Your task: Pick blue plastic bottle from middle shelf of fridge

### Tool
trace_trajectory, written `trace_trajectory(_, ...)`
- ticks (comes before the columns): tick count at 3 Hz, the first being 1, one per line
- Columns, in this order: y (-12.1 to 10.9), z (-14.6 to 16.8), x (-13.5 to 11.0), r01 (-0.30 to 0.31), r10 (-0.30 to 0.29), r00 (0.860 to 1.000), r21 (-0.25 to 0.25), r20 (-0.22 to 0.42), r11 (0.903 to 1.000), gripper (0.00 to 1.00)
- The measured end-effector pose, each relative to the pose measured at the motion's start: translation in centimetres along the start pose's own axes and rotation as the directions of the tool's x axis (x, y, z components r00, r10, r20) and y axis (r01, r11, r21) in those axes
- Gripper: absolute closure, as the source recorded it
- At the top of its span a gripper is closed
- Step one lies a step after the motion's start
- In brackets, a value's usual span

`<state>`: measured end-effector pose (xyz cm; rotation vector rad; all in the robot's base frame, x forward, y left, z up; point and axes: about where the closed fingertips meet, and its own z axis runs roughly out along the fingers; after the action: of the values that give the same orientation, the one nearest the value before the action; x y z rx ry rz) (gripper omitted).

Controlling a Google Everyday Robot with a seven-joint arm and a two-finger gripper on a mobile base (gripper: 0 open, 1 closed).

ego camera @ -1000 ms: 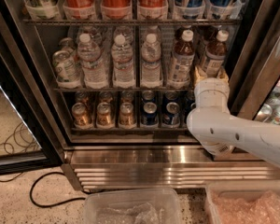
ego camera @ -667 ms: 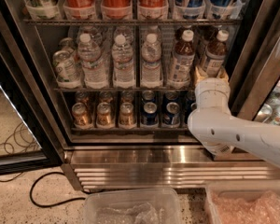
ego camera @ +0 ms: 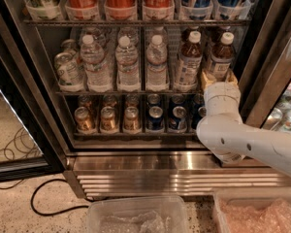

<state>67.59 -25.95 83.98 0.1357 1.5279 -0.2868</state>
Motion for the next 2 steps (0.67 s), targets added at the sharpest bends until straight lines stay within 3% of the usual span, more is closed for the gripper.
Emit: trace_trajectory(2,-0.42,-0.33,-0.85,-0.022,0.022,1.000,0.007,0.013,0.9997,1.00)
